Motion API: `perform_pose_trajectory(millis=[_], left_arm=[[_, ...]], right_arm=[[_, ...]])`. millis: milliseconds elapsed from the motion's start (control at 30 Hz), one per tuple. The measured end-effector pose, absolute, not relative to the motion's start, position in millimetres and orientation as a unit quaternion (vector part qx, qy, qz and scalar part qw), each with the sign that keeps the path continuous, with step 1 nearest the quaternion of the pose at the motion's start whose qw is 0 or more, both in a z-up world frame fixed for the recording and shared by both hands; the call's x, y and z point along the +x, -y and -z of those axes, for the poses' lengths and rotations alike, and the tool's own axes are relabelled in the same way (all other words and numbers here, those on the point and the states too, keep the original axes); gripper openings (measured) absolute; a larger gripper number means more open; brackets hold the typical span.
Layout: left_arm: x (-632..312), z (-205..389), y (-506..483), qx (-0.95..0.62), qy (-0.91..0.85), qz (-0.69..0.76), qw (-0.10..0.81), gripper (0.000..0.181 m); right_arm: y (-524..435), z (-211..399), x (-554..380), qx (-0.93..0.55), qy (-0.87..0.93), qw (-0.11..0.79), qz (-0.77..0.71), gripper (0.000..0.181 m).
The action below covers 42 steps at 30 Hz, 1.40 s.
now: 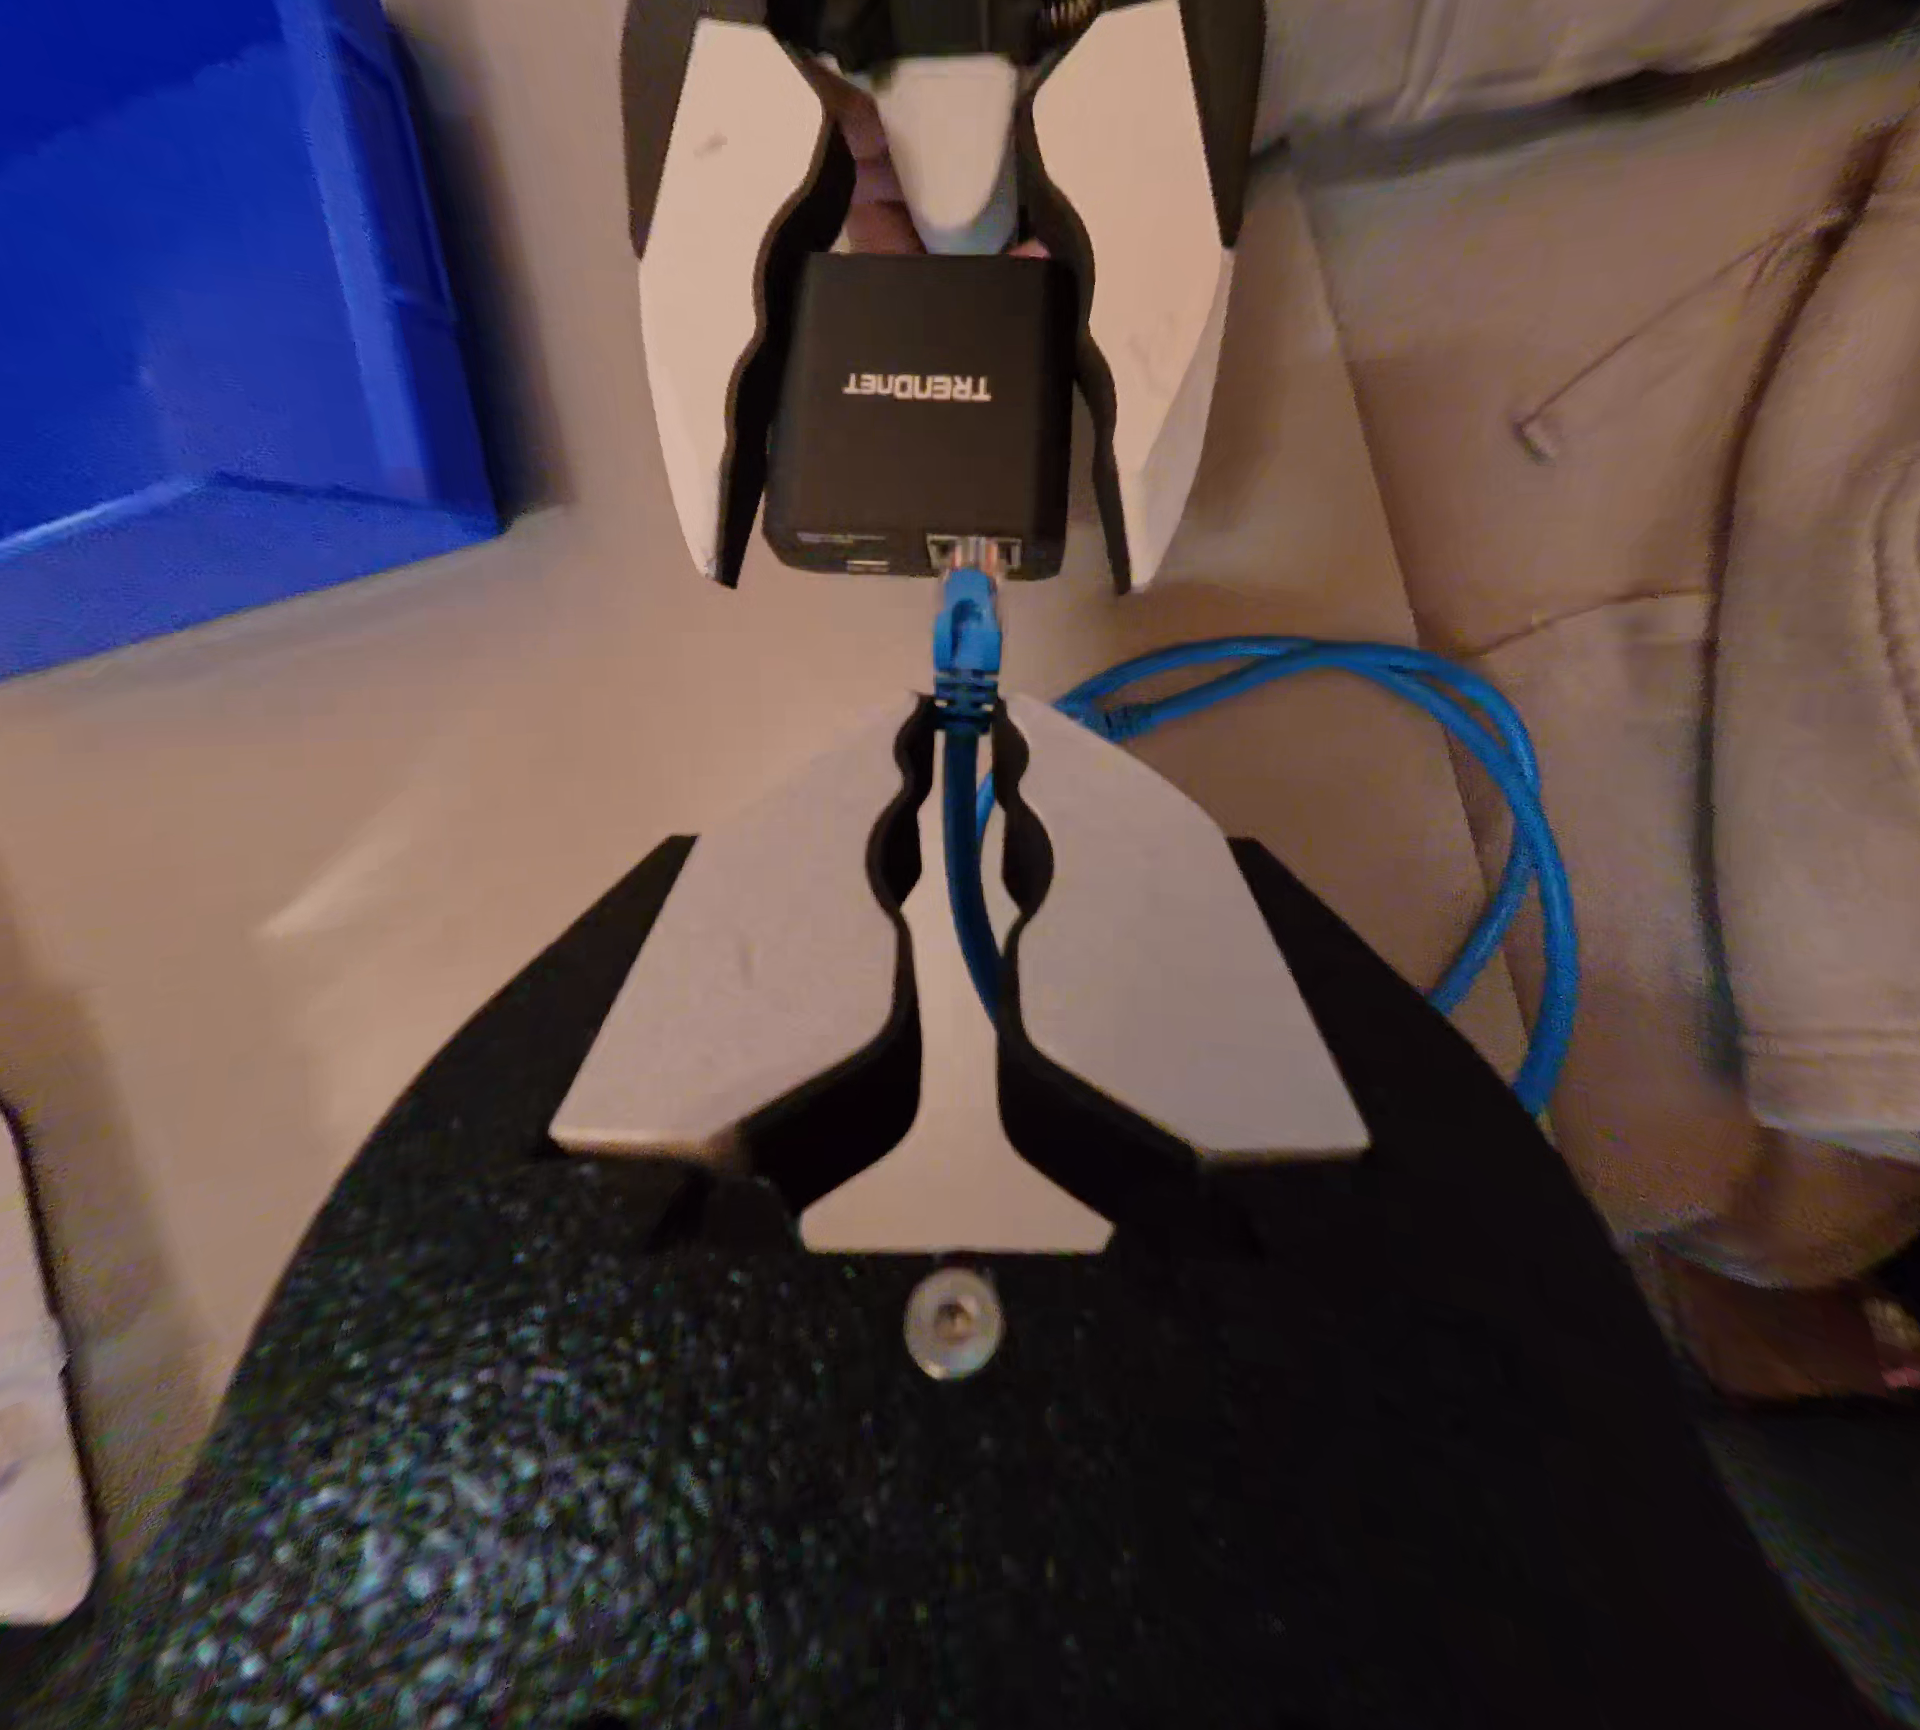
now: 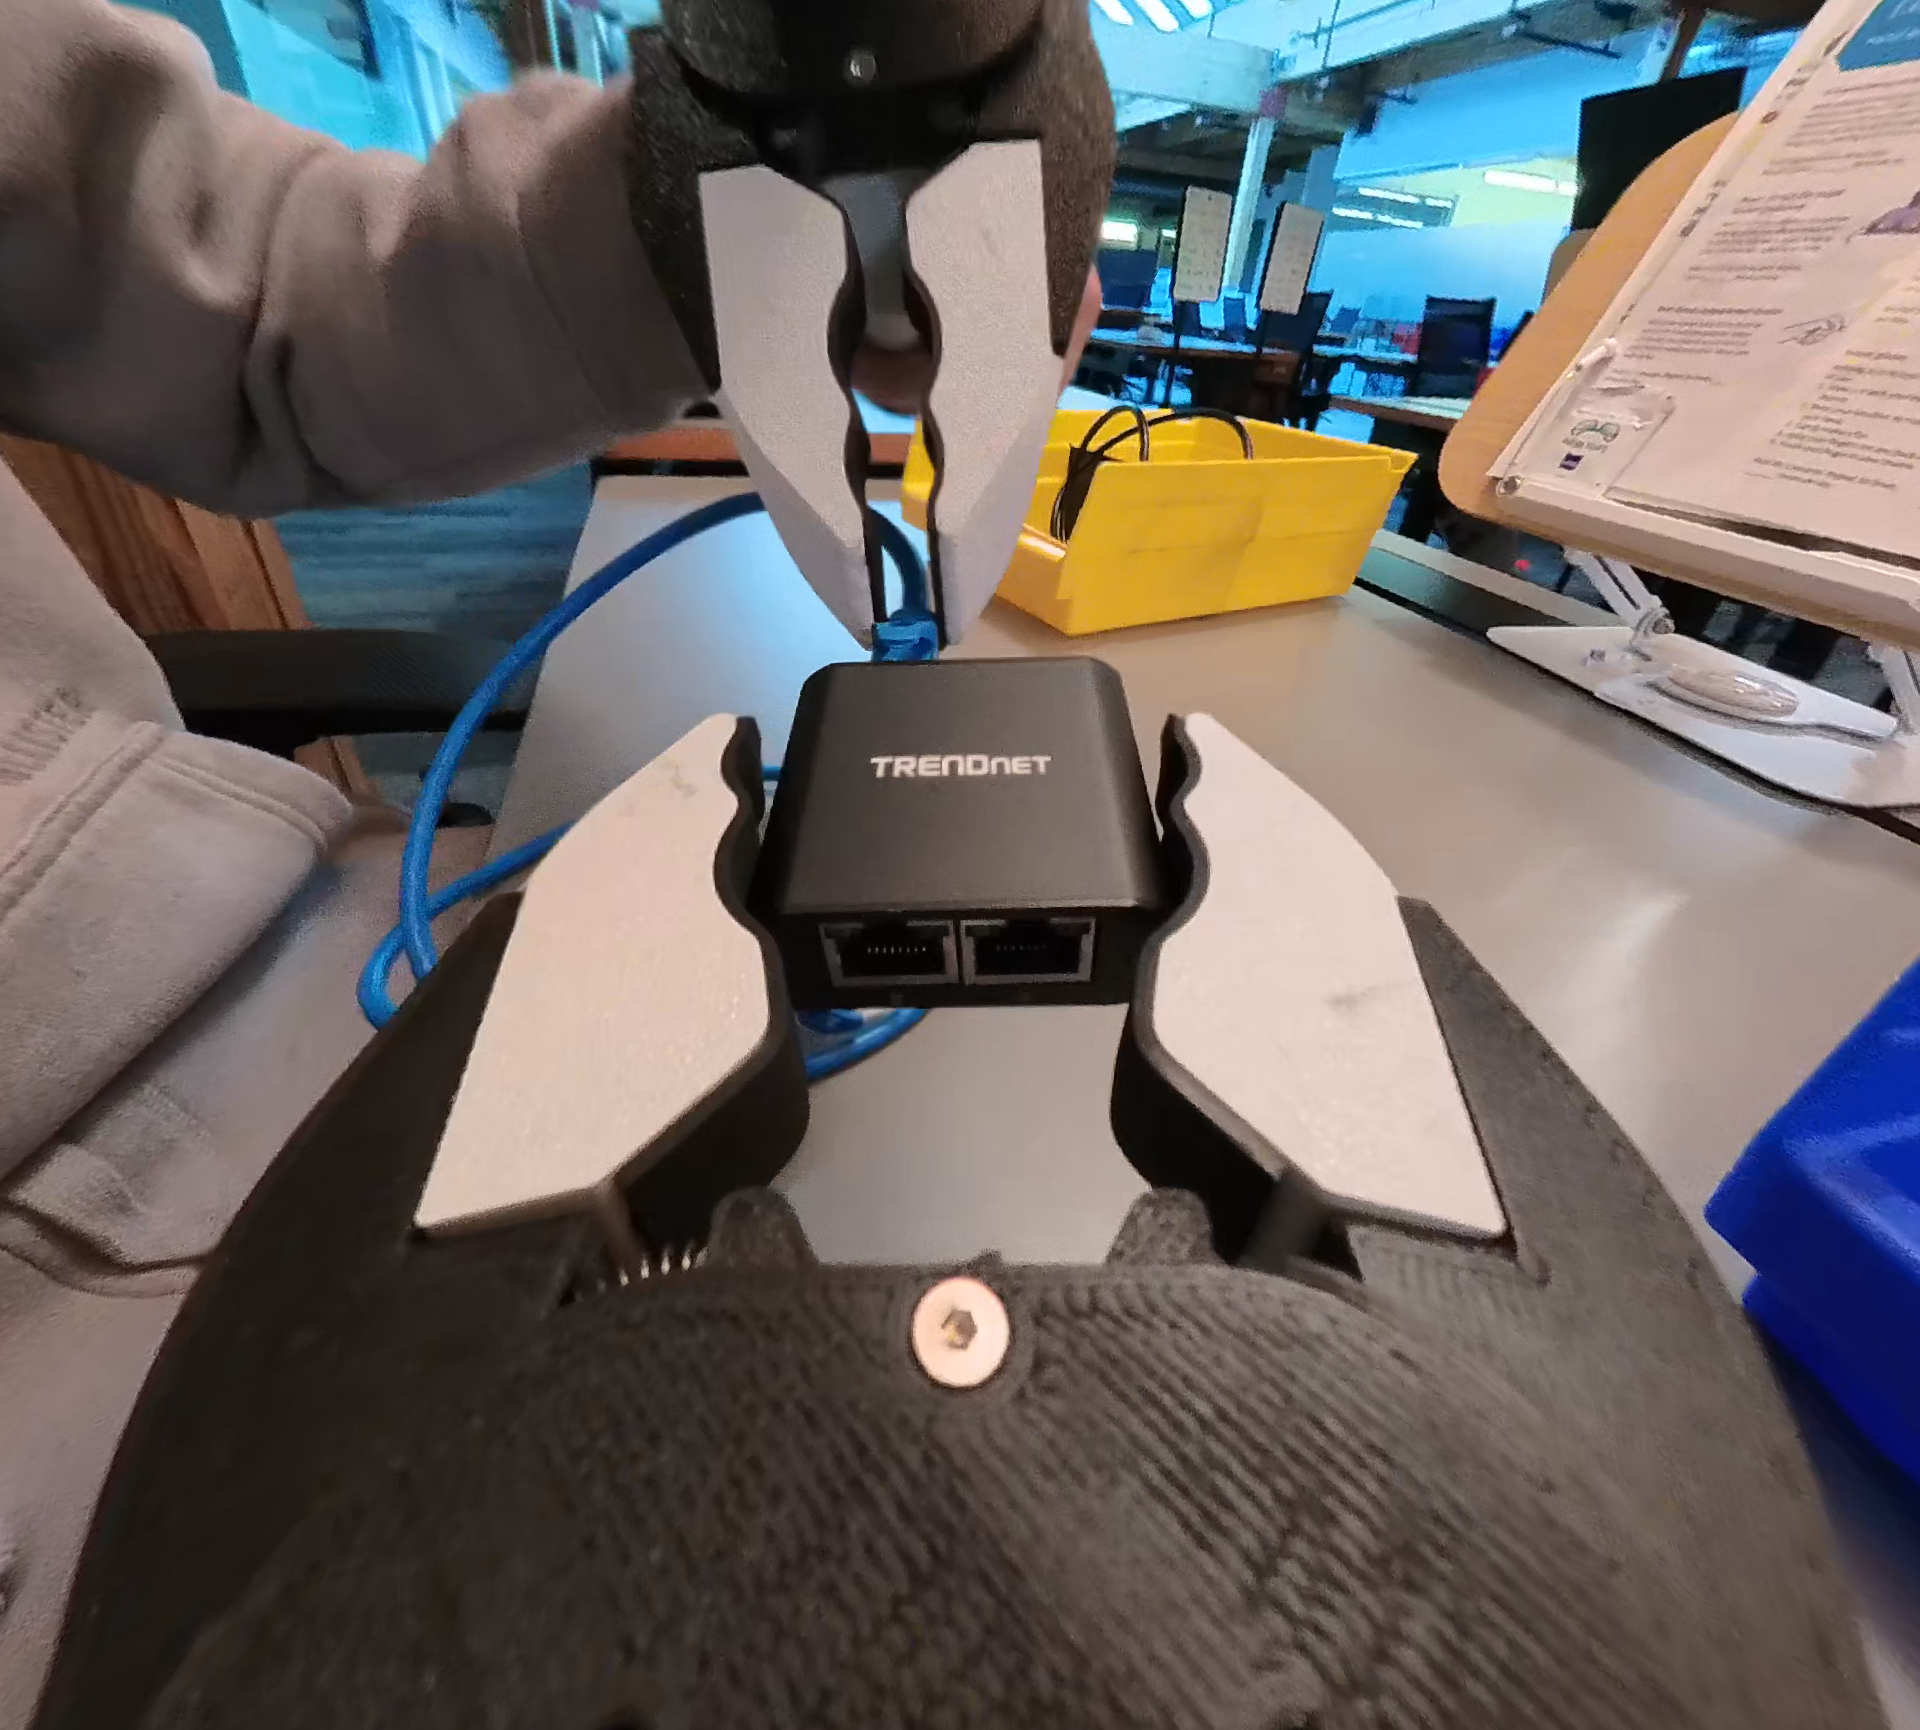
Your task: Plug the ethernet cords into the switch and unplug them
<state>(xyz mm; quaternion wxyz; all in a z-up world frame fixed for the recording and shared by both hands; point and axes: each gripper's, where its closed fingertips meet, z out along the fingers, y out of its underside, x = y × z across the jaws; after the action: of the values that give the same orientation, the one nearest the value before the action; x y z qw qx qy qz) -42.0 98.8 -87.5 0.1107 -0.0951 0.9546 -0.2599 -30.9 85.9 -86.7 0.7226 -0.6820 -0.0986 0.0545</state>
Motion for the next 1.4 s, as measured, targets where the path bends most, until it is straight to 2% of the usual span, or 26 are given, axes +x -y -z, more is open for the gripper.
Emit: perform_pose_trajectory(millis=[167,367,600,767,1200,1300,1400], left_arm=[[-46.0,78.5,-90.7,-0.107,-0.902,0.410,0.079,0.013],[-44.8,84.5,-93.4,-0.129,-0.873,0.466,0.063,0.018],[-41.8,88.1,-89.2,-0.119,-0.870,0.470,0.088,0.011],[-45.3,103.4,-94.5,-0.085,-0.906,0.398,0.119,0.010],[-36.9,90.8,-84.6,-0.090,-0.879,0.447,0.141,0.011],[-33.4,84.6,-90.4,-0.103,-0.879,0.441,0.148,0.012],[-15.1,60.0,-113.5,-0.195,-0.859,0.429,0.200,0.028]], right_arm=[[-85.5,87.1,-33.7,-0.682,0.107,0.721,-0.059,0.074],[-84.6,86.1,-33.1,-0.679,0.106,0.724,-0.059,0.074],[-84.4,85.7,-32.2,-0.679,0.103,0.725,-0.060,0.074],[-91.1,95.0,-38.8,-0.704,0.123,0.697,-0.058,0.074],[-84.7,85.4,-30.7,-0.679,0.099,0.725,-0.058,0.074],[-87.0,86.6,-25.8,-0.685,0.085,0.722,-0.044,0.074],[-89.2,87.4,-21.9,-0.688,0.079,0.721,-0.015,0.074]])
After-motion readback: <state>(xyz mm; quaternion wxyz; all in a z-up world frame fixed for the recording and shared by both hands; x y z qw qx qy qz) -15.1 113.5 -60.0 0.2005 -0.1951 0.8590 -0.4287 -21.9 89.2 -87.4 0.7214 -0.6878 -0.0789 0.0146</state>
